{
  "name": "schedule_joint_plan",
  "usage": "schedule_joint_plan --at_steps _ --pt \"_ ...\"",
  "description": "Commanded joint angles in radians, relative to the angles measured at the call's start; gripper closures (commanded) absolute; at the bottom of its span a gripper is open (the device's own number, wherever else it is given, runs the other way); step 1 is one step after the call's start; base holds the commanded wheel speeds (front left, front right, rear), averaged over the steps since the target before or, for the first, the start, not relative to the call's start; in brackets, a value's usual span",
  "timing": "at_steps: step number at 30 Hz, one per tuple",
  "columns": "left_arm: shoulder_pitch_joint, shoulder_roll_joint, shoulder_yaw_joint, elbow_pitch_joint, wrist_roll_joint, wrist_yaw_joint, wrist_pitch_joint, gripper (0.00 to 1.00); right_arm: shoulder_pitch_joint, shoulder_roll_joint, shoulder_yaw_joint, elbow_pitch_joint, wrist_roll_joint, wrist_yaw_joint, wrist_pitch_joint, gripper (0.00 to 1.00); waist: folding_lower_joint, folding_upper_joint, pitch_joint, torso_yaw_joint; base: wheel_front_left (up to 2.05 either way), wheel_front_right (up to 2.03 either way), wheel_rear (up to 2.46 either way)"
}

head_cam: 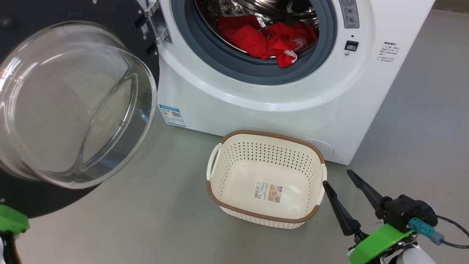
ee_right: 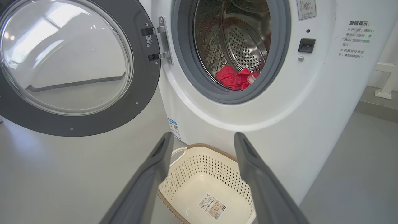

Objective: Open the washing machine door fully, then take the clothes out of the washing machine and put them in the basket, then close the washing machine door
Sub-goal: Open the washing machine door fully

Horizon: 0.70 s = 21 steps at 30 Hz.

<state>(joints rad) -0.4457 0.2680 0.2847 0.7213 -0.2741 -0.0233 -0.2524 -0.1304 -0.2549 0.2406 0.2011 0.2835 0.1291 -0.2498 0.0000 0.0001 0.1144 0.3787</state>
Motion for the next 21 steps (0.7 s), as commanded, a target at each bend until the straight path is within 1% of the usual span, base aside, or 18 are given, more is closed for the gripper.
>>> schedule_joint_plan --at_steps 1,7,15,16,17,18,20,21 --pt "-0.036 0.050 0.041 -0.015 0.013 -0.005 -0.009 1.00 -0.029 -0.003 0.016 -0.020 0.000 0.002 -0.012 0.00 0.0000 -0.0001 -0.003 0.001 0.00 0.00 0.00" --pt "-0.018 0.019 0.066 -0.034 0.034 -0.024 -0.009 1.00 -0.026 0.001 0.017 -0.020 0.001 0.002 -0.012 0.00 0.0000 -0.0001 -0.013 0.003 0.00 0.00 0.00" --pt "0.065 -0.057 0.084 -0.120 0.057 -0.070 -0.009 1.00 -0.019 0.003 0.012 -0.019 0.007 0.002 -0.012 0.00 0.0000 -0.0001 -0.038 -0.002 0.00 0.00 0.00" --pt "0.079 -0.067 0.083 -0.134 0.062 -0.073 -0.009 0.96 -0.018 0.003 0.012 -0.019 0.007 0.002 -0.012 0.00 0.0000 -0.0001 -0.040 -0.003 0.00 0.00 0.00" --pt "0.093 -0.078 0.081 -0.147 0.066 -0.077 -0.009 0.83 -0.017 0.003 0.010 -0.020 0.007 0.002 -0.012 0.00 0.0000 -0.0001 -0.043 -0.005 0.00 0.00 0.00" --pt "0.108 -0.087 0.077 -0.158 0.071 -0.081 -0.009 0.66 -0.017 0.003 0.008 -0.020 0.008 0.002 -0.012 0.00 0.0000 -0.0001 -0.046 -0.006 0.00 0.00 0.00" --pt "0.134 -0.101 0.076 -0.181 0.077 -0.087 -0.009 0.51 -0.015 0.004 0.005 -0.022 0.008 0.002 -0.012 0.00 0.0000 -0.0001 -0.051 -0.011 0.00 0.00 0.00" --pt "0.146 -0.108 0.074 -0.192 0.078 -0.090 -0.009 0.19 -0.013 0.005 0.003 -0.023 0.009 0.002 -0.012 0.00 0.0000 -0.0001 -0.054 -0.013 0.00 0.00 0.00"
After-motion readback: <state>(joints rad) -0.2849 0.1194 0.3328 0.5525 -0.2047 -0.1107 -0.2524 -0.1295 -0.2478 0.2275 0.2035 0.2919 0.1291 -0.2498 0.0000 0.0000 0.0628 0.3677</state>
